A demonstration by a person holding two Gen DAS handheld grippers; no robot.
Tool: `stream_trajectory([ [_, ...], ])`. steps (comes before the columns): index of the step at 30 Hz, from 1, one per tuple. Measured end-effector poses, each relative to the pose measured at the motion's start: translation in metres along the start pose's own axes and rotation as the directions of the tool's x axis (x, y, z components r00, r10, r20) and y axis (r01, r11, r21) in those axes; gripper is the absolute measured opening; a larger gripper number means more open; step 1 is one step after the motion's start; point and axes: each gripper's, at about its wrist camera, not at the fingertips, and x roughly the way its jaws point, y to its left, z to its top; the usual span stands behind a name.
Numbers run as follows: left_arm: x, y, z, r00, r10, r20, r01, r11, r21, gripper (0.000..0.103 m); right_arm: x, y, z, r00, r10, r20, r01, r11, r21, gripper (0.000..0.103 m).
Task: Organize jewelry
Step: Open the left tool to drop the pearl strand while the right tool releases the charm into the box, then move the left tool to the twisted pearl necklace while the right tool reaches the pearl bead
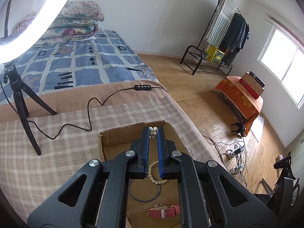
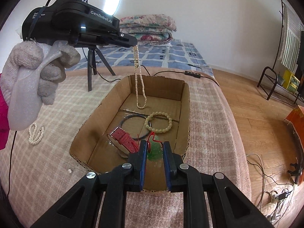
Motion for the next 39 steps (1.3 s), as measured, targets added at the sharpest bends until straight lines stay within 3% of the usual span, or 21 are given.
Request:
stream_trajectory([
  [3, -0.001, -0.004, -0.001, 1.0, 0.008, 0.006, -0.009, 1.0, 0.02, 0.006, 0.001, 0.001, 0.0, 1.0, 0.002, 0.001, -0.002, 1.0, 0.003, 0.016],
  [10, -0.01, -0.006, -0.001, 1.0, 0.011, 0.007, -0.011, 1.0, 0.019, 0.006, -0.007, 0.007, 0.004, 1.0, -0.003, 0.03, 0.003, 1.0, -0.004, 0.035],
  [11, -0.013, -0.007, -0.001, 1.0, 0.011, 0.007, -0.011, 1.0, 0.019, 0.011, -0.008, 0.008, 0.004, 0.999, -0.005, 0.033, 0.005, 1.0, -0.003, 0.047],
  [12, -0.015, -0.008, -0.001, 1.0, 0.012, 0.01, -0.012, 1.0, 0.02, 0.022, -0.011, 0.009, 0.004, 0.999, -0.011, 0.043, 0.011, 1.0, -0.004, 0.062],
  [14, -0.021, -0.009, -0.001, 1.0, 0.016, 0.02, -0.016, 1.0, 0.024, 0.035, -0.017, 0.013, 0.004, 0.998, -0.018, 0.062, 0.018, 1.0, -0.007, 0.076],
  [18, -0.038, -0.014, -0.001, 0.999, 0.022, 0.034, -0.023, 0.999, 0.038, 0.036, -0.028, 0.02, 0.006, 0.996, -0.029, 0.082, 0.03, 1.0, -0.009, 0.092],
  [19, -0.042, -0.016, -0.001, 0.999, 0.02, 0.036, -0.022, 0.999, 0.042, 0.039, -0.032, 0.022, 0.007, 0.996, -0.031, 0.087, 0.032, 0.999, -0.01, 0.092],
  [21, -0.053, -0.019, -0.001, 0.998, 0.022, 0.052, -0.025, 0.998, 0.05, 0.061, -0.039, 0.027, 0.008, 0.995, -0.037, 0.095, 0.038, 0.999, -0.013, 0.096],
  [23, -0.067, -0.022, -0.001, 0.997, 0.029, 0.076, -0.033, 0.998, 0.053, 0.068, -0.048, 0.031, 0.009, 0.993, -0.047, 0.11, 0.049, 0.999, -0.019, 0.102],
  [39, -0.156, -0.032, -0.006, 0.988, 0.043, 0.15, -0.052, 0.997, 0.061, 0.071, -0.11, 0.074, 0.01, 0.985, -0.048, 0.166, 0.062, 0.995, -0.076, 0.103],
])
